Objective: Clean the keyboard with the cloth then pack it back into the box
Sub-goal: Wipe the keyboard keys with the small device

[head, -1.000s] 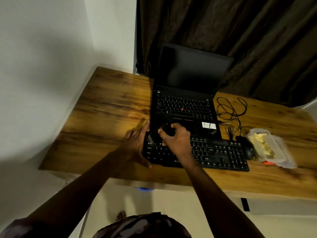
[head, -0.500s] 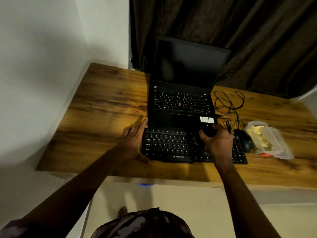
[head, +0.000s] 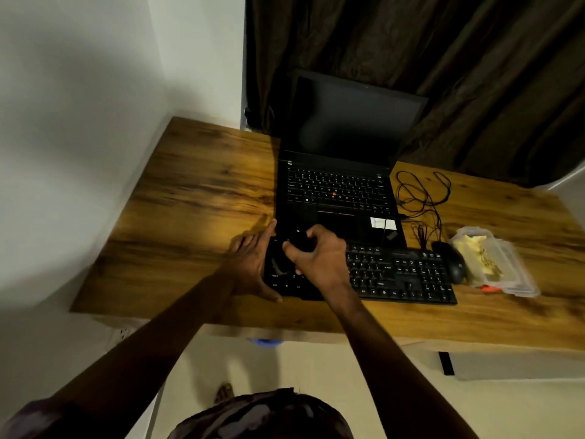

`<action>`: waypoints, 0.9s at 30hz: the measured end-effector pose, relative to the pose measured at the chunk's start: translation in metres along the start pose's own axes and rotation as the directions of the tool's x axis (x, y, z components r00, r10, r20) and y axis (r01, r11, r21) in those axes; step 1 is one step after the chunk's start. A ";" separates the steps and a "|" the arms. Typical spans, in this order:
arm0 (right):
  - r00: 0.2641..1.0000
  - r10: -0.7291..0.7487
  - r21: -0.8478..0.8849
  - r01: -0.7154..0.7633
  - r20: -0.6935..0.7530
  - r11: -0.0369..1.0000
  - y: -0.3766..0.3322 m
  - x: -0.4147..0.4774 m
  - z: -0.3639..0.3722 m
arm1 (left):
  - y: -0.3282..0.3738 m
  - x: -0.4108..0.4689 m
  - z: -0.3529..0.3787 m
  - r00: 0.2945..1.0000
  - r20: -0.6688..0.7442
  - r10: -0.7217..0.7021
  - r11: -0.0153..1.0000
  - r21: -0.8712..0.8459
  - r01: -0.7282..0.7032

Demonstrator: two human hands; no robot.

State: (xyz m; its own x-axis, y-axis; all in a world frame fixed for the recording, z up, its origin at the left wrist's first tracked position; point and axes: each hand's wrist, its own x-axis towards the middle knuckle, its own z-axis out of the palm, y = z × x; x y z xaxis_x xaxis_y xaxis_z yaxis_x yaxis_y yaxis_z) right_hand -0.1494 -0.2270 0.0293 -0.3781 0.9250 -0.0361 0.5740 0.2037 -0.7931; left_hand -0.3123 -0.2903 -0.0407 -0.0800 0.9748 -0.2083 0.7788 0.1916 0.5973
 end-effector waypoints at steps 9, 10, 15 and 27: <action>0.966 0.205 0.118 -0.187 -0.160 0.975 0.037 -0.014 -0.055 | 0.003 -0.004 0.000 0.997 -0.039 0.067 0.998 -0.020 -0.068; 0.956 0.218 0.116 -0.198 -0.196 0.973 0.046 -0.016 -0.066 | 0.004 -0.005 -0.001 0.997 -0.041 0.070 0.997 -0.025 -0.071; 0.920 0.109 -0.082 -0.150 -0.376 0.985 0.077 -0.022 -0.104 | 0.003 -0.003 -0.001 0.998 -0.030 0.060 0.998 -0.008 -0.060; 0.999 -0.050 -0.405 0.045 -0.004 0.913 0.011 -0.037 -0.006 | 0.000 -0.002 0.000 0.999 -0.027 0.046 0.998 0.047 -0.045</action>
State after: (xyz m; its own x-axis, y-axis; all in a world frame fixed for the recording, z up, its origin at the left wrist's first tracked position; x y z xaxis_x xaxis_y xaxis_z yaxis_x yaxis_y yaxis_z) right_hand -0.1242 -0.2572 0.0257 -0.4039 0.9148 0.0061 0.8016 0.3571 -0.4796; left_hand -0.3119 -0.2925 -0.0403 -0.0605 0.9854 -0.1593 0.8099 0.1417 0.5692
